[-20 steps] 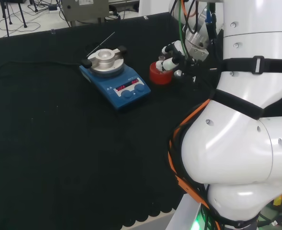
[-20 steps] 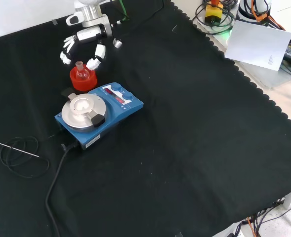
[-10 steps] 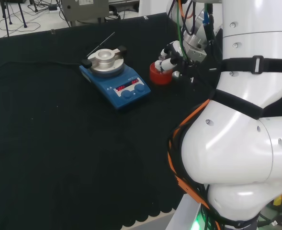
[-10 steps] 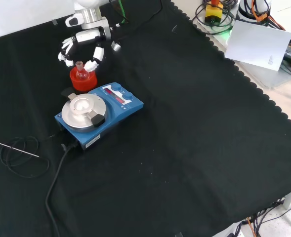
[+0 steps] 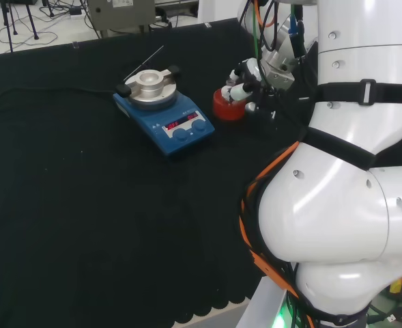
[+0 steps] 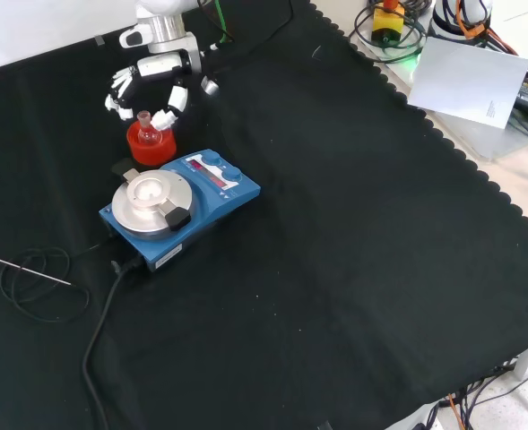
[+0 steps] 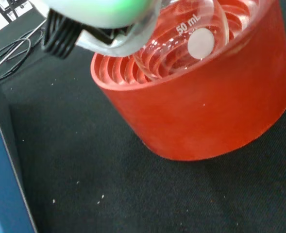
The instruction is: Pick up the round-bottom flask.
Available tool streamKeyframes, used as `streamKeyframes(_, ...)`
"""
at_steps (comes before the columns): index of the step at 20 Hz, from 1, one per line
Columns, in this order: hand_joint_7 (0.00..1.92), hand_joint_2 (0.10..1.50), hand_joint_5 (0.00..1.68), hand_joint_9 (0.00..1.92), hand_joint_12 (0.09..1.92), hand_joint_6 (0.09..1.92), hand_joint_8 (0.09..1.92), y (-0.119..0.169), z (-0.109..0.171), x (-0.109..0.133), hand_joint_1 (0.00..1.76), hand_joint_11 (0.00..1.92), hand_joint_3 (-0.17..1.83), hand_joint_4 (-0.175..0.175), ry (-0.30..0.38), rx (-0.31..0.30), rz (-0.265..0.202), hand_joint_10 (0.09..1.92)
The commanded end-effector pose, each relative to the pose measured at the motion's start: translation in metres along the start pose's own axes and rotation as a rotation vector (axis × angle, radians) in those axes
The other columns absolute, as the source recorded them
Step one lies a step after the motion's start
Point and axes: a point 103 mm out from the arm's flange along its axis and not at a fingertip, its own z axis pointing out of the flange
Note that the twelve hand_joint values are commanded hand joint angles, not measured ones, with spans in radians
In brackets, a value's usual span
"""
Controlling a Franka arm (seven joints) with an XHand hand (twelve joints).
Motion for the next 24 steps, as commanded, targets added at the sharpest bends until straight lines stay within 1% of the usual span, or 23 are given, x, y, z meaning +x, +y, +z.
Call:
streamKeyframes(1, 0.38, 0.57, 0.78, 0.54, 1.34, 0.71, 0.66, 0.0015, -0.0023, -0.0002, 1.02, 0.19, 0.69, -0.076, -0.003, -0.009, 0.001, 0.69)
streamKeyframes(7, 0.40, 0.59, 0.88, 0.56, 1.34, 0.74, 0.66, 0.0023, -0.0023, -0.0003, 1.02, 0.23, 0.70, -0.092, -0.006, -0.009, 0.004, 0.68)
streamKeyframes(15, 0.41, 0.60, 0.90, 0.58, 1.33, 0.75, 0.67, 0.0032, 0.0001, -0.0009, 1.02, 0.25, 0.71, -0.096, -0.009, -0.015, 0.002, 0.68)
streamKeyframes(22, 0.43, 0.61, 0.91, 0.59, 1.33, 0.76, 0.67, 0.0054, 0.0024, 0.0052, 1.02, 0.26, 0.71, -0.099, -0.005, -0.014, -0.010, 0.68)
streamKeyframes(24, 0.43, 0.61, 0.90, 0.59, 1.32, 0.76, 0.67, 0.0059, 0.0031, 0.0062, 1.03, 0.26, 0.71, -0.099, -0.012, -0.015, -0.007, 0.68)
